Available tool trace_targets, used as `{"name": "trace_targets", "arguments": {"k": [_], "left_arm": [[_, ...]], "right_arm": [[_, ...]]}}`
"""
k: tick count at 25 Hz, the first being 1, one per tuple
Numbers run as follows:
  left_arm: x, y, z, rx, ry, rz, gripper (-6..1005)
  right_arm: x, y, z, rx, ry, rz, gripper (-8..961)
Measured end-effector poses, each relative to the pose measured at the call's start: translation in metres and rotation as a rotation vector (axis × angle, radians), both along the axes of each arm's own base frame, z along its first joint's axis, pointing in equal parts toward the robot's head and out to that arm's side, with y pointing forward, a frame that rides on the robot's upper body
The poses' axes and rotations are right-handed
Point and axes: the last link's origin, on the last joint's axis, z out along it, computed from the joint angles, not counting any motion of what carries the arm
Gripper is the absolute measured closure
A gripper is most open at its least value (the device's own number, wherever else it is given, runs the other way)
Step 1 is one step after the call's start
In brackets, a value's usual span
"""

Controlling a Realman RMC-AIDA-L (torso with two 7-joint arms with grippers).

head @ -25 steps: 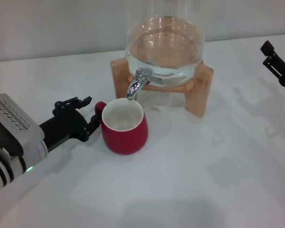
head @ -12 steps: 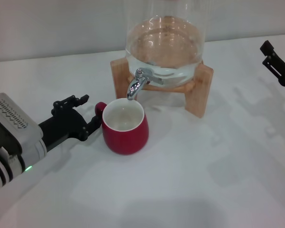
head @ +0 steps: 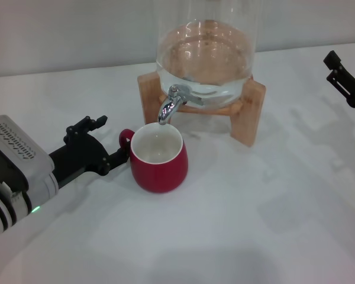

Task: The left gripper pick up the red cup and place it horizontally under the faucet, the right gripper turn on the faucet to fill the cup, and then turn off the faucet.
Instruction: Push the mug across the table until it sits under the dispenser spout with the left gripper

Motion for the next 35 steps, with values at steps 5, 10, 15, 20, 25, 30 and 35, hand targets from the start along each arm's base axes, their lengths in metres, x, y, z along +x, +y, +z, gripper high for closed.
{"name": "trace_targets", "arguments": {"k": [5,10,15,20,25,30,35], "left_arm": [[0.001,-0.002,-0.001,-0.006,-0.003,-0.010,214],[0.001,-0.004,-0.001,-0.008,-0.008,-0.018,214],[0.001,-0.005,-0.001,-0.008,-0.014,-0.022,214],[-0.003,-0.008,-0.001,-0.005,-0.015,-0.014,215],[-0.004,-0.011,-0.001,-0.006,-0.022,-0.015,215],[-0.006,-0.015,0.000,-0.007,-0.029,-0.015,215],[-0.009,-0.017,0.000,-0.005,-0.027,-0.011,215]], "right_arm": [[0.000,0.000,0.000,-0.001,0.000,0.000,82],[0.000,-0.001,0.000,-0.001,-0.001,-0.001,82],[0.001,0.000,0.000,-0.002,-0.001,-0.002,83],[0.000,0.000,0.000,-0.002,-0.001,-0.002,83],[0.000,0.000,-0.001,-0.008,-0.003,0.001,83],[0.000,-0.001,-0.002,-0.012,-0.004,0.002,83],[0.000,-0.002,-0.003,-0.014,-0.005,0.003,82]]}}
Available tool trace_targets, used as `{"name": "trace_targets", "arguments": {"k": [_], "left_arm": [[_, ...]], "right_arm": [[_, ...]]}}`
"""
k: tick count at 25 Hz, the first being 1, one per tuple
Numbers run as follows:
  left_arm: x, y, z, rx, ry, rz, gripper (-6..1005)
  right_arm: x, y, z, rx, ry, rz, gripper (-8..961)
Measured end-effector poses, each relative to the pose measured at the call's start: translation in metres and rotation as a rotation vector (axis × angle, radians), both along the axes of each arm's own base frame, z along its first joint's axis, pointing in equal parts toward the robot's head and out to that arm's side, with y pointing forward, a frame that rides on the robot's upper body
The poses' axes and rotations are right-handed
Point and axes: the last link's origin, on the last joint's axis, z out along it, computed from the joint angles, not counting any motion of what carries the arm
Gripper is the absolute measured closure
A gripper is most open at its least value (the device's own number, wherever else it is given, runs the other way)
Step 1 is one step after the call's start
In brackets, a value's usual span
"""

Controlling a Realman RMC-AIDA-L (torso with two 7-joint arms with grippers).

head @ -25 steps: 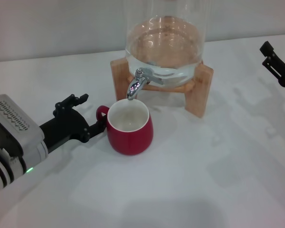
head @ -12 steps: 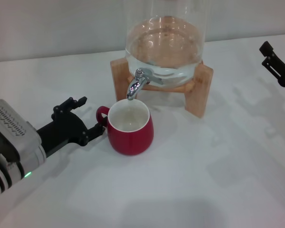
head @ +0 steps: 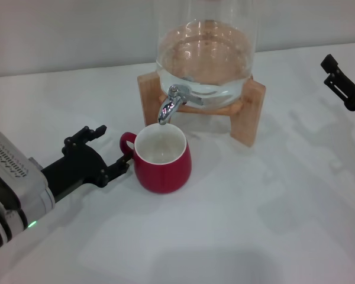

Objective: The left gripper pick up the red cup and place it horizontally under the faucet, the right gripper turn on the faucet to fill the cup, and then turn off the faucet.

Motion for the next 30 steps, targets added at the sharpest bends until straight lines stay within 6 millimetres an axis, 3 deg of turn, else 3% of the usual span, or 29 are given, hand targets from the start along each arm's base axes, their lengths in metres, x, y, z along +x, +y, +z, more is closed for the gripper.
{"name": "trace_targets", "arguments": {"k": [30], "left_arm": [[-0.0062,-0.0067,0.0058,0.069,0.016,-0.042,217]], "right_arm": [[0.0003,-0.0017,-0.0016,-0.008,-0.002,0.001,83]]}}
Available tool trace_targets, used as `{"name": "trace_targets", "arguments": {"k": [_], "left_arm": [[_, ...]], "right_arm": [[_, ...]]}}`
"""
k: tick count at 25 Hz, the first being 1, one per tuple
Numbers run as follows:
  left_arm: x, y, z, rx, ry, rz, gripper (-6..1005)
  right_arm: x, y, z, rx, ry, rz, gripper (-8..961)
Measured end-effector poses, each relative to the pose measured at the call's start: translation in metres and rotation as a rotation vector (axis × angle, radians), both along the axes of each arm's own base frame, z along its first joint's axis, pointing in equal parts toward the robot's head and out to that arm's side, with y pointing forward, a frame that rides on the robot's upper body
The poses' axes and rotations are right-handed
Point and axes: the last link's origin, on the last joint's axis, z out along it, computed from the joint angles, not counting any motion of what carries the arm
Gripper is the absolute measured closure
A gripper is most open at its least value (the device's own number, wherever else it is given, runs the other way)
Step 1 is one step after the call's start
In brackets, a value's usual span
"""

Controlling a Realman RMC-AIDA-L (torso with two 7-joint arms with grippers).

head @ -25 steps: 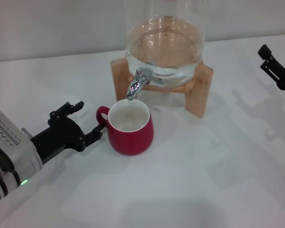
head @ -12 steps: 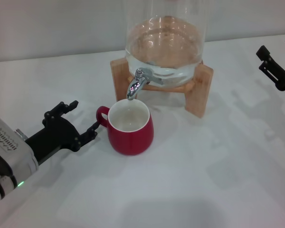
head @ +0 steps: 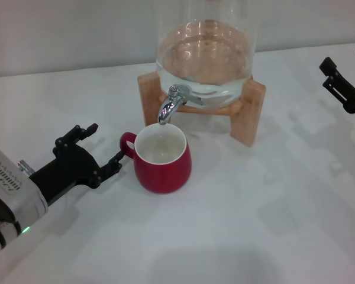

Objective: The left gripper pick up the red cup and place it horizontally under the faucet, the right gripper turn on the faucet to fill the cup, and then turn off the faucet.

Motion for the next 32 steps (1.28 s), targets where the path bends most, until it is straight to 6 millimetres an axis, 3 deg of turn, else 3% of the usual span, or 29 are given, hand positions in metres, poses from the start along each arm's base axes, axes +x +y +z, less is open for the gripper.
{"name": "trace_targets", "arguments": {"k": [19,32], "left_arm": [[-0.010,-0.004,0.007,0.059,-0.019,0.034,218],[-0.015,-0.004,0.029,0.193,-0.141,0.088,219]], "right_arm": [[0.000,0.000,0.000,0.001,0.000,0.001,83],[0.000,0.000,0.000,-0.001,0.000,0.002,83]]}}
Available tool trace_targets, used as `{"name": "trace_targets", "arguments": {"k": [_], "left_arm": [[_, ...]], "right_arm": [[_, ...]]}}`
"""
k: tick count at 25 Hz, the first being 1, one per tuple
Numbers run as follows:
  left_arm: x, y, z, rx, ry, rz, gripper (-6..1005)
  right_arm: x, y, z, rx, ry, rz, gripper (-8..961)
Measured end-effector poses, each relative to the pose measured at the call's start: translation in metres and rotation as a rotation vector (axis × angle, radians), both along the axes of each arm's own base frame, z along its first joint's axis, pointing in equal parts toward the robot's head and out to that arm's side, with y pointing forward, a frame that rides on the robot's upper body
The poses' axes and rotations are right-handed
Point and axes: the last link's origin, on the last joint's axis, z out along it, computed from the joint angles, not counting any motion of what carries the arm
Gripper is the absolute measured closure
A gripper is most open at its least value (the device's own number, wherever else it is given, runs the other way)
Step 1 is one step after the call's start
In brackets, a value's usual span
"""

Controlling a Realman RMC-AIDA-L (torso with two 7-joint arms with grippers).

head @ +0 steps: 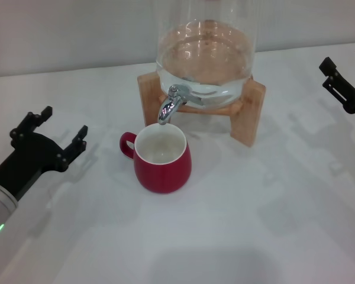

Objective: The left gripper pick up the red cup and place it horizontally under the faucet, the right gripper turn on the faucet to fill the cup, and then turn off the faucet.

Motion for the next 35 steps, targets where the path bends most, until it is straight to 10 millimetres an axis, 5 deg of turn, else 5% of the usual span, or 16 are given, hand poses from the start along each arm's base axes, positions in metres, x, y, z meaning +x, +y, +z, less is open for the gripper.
{"name": "trace_targets", "arguments": {"k": [35], "left_arm": [[-0.035,0.005,0.051,0.323,-0.247,0.265,217]], "right_arm": [[-0.004,0.001,0.002,-0.004,0.028,0.025,83]]}}
